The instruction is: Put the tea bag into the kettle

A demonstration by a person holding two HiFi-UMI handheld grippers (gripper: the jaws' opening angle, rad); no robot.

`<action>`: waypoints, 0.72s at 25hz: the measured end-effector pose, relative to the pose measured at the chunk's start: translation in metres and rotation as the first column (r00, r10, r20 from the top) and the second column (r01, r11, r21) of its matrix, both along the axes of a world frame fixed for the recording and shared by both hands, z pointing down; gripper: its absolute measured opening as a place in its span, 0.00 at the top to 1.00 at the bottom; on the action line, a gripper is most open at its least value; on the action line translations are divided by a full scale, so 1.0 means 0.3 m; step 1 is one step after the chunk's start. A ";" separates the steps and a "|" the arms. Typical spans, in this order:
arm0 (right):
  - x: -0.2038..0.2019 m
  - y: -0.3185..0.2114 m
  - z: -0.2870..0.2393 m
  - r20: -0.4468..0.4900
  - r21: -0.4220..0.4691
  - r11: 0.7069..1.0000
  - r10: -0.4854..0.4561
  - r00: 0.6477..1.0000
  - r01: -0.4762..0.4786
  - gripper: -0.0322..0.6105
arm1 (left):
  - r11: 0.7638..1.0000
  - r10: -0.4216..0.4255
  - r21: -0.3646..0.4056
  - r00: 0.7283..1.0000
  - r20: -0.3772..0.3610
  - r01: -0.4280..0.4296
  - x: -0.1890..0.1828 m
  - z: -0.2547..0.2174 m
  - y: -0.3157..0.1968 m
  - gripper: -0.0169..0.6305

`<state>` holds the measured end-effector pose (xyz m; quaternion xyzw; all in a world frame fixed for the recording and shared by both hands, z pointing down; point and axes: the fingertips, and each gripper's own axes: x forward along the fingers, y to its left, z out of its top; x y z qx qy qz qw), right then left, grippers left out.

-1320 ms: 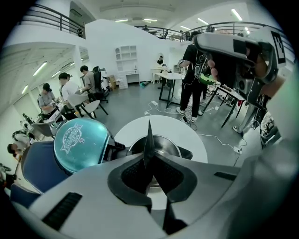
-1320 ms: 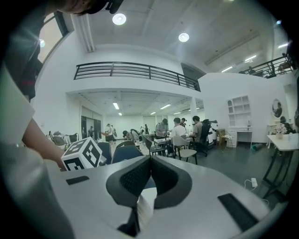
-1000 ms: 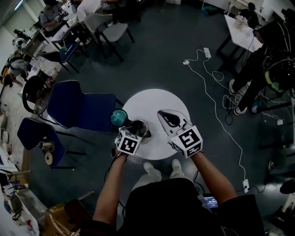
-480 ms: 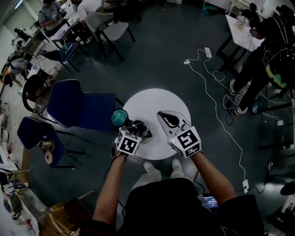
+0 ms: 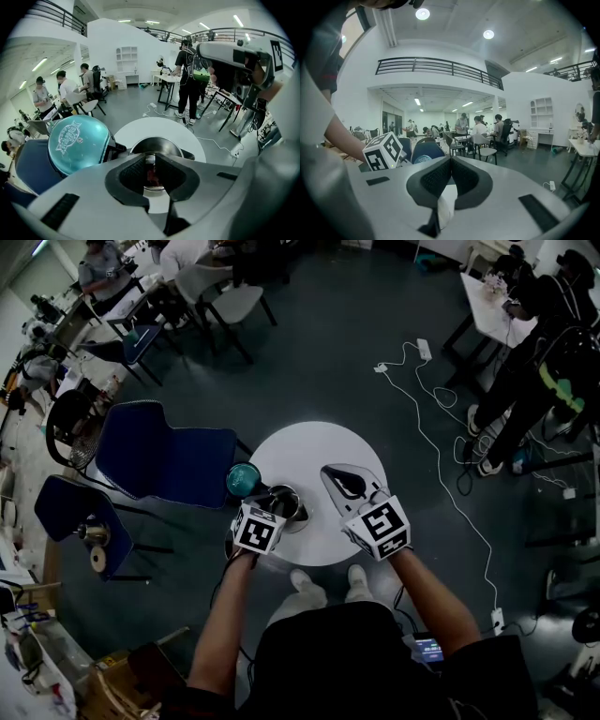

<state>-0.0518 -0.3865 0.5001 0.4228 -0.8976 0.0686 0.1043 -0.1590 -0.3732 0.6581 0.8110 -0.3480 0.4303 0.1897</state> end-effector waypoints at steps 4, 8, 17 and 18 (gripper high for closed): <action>0.000 0.005 -0.012 0.009 0.005 1.000 -0.003 1.000 0.003 0.92 | 1.000 -0.002 0.016 1.000 -0.024 0.003 0.011 -0.022 0.001 0.87; 0.007 0.013 -0.017 0.008 0.007 1.000 -0.009 1.000 0.009 0.92 | 0.999 0.001 0.043 0.999 -0.039 0.000 0.024 -0.052 0.002 0.88; -0.013 0.046 -0.063 0.003 0.028 0.998 -0.064 0.998 0.064 0.92 | 0.997 -0.027 0.070 0.999 -0.029 0.029 0.025 -0.139 0.051 0.91; -0.012 0.050 -0.071 0.006 0.030 0.997 -0.069 0.998 0.069 0.92 | 0.997 -0.033 0.075 0.999 -0.032 0.035 0.026 -0.149 0.058 0.91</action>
